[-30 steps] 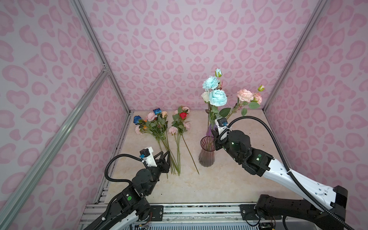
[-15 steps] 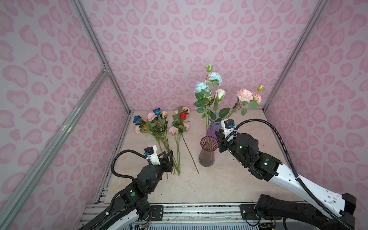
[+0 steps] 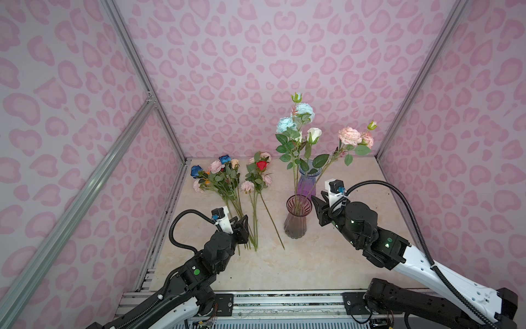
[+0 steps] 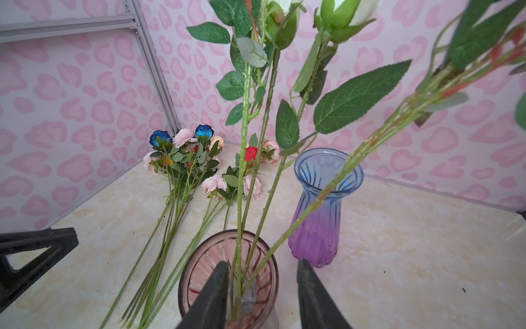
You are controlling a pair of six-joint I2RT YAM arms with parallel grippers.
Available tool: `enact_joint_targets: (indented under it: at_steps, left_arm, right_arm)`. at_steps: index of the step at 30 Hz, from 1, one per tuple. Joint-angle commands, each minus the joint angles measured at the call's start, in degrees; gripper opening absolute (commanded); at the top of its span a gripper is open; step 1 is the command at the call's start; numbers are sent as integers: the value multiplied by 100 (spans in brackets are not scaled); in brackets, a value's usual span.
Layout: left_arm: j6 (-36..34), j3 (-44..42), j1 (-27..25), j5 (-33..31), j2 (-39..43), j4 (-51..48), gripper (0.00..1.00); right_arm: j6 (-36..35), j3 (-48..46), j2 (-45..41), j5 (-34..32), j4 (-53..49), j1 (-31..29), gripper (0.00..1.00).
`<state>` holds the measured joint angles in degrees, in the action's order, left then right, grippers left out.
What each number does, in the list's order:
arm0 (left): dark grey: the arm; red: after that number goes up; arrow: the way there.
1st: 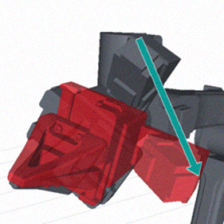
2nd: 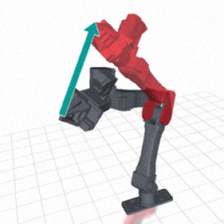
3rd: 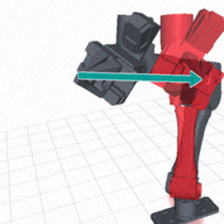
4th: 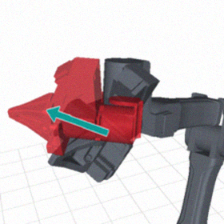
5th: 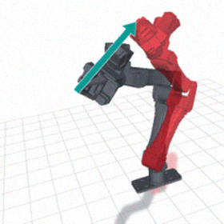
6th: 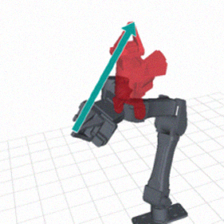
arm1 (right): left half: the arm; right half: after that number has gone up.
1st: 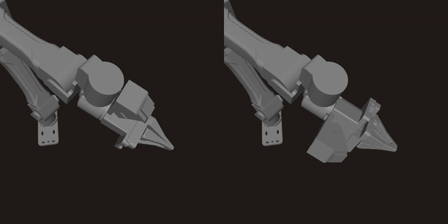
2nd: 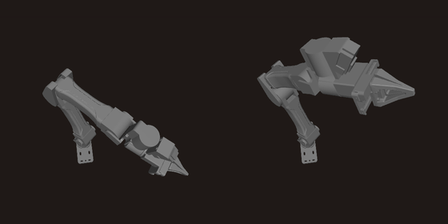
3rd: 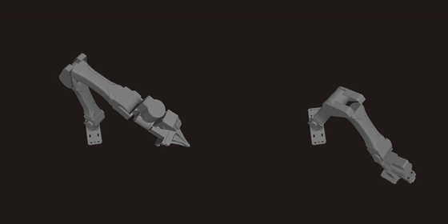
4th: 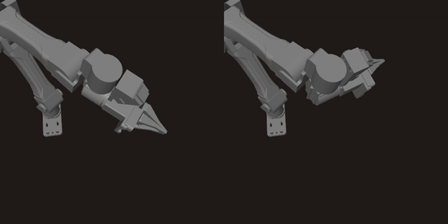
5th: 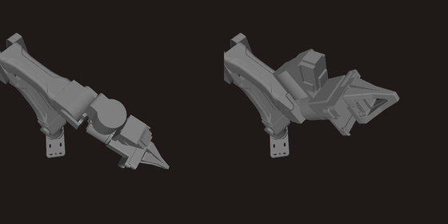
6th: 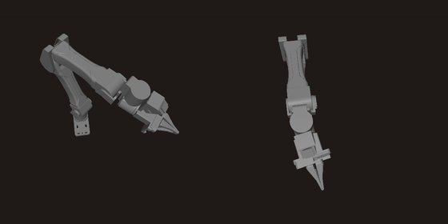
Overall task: Arrange the flowers into the vase
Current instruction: 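Open right gripper and withdraw while left gripper reaches into the bunch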
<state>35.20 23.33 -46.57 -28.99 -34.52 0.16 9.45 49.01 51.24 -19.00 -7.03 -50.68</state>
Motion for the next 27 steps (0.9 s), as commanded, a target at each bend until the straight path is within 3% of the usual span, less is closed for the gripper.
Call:
enact_joint_targets:
  at_steps: [1,4,8,13,19,27]
  left_arm:
    - [-125,179,5,-153,-192,85,47]
    - [-111,294,7,-277,-456,11,42]
    - [109,465,77,-636,-901,-201,46]
    - [231,1211,641,-113,-1923,-1105,49]
    - [400,1905,1595,966,-2961,-1527,48]
    - [366,2747,1976,1239,-4051,-1856,47]
  right_arm:
    - [113,-165,-183,54,295,-12,43]
    - [155,-389,-419,277,482,2,53]
    - [554,-834,-879,349,808,5,57]
    - [943,-1556,-1435,97,1266,5,53]
    - [1078,-1474,-1421,-22,688,22,44]
    - [1212,-1469,-1228,50,464,31,39]
